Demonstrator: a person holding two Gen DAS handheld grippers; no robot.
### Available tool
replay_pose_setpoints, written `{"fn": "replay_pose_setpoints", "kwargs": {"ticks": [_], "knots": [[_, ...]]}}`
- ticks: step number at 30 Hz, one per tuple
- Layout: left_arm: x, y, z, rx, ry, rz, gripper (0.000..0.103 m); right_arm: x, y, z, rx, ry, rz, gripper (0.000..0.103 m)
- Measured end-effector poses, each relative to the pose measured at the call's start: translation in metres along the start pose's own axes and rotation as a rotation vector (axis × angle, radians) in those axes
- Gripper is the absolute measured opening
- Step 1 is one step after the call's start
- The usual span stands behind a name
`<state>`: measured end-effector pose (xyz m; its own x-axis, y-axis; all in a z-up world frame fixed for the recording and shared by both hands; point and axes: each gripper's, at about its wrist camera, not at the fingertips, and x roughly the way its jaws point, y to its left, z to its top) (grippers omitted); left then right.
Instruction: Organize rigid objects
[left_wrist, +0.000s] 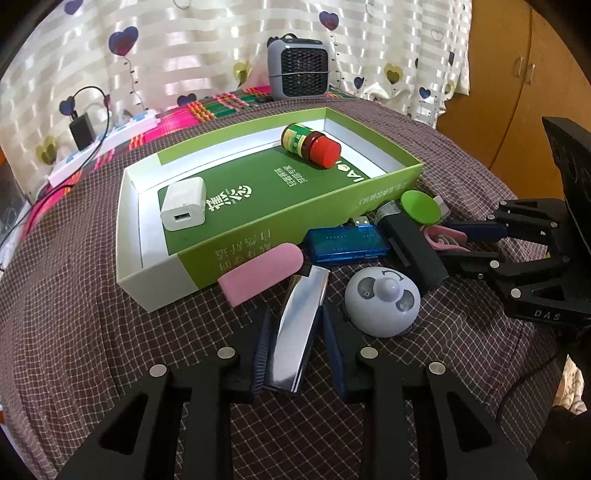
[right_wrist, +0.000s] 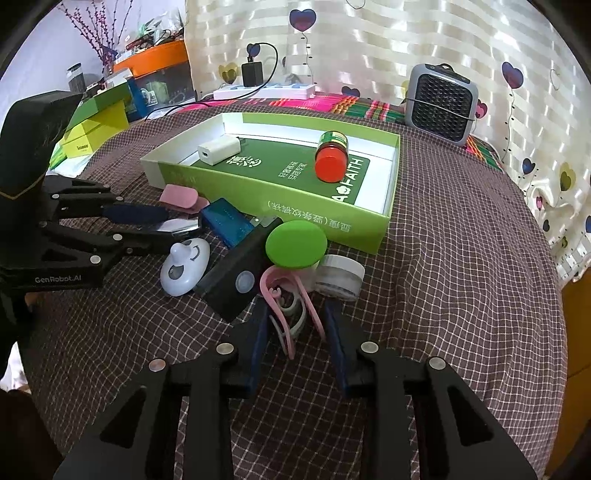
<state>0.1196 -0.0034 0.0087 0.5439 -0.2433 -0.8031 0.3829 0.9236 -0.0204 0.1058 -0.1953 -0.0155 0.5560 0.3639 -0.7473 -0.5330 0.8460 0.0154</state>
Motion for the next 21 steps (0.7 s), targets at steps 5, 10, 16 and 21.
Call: {"fn": "replay_pose_setpoints", "kwargs": {"ticks": [5,10,16,21], "knots": [[-0.003,0.001,-0.003,-0.014,-0.002,-0.003,0.023,-0.002,0.001,-0.003,-0.002,-0.001,-0.007,0.03],[-0.006,0.0,-0.007,-0.035,-0.006,-0.003,0.022,-0.005,0.0,-0.006,0.017,-0.009,-0.009,0.03],[-0.009,0.0,-0.01,-0.048,-0.009,0.001,0.022,-0.008,0.0,-0.009,0.035,-0.015,-0.012,0.03],[-0.01,-0.002,-0.012,-0.051,-0.011,0.011,0.022,-0.009,0.001,-0.011,0.035,-0.016,-0.009,0.03]]}}
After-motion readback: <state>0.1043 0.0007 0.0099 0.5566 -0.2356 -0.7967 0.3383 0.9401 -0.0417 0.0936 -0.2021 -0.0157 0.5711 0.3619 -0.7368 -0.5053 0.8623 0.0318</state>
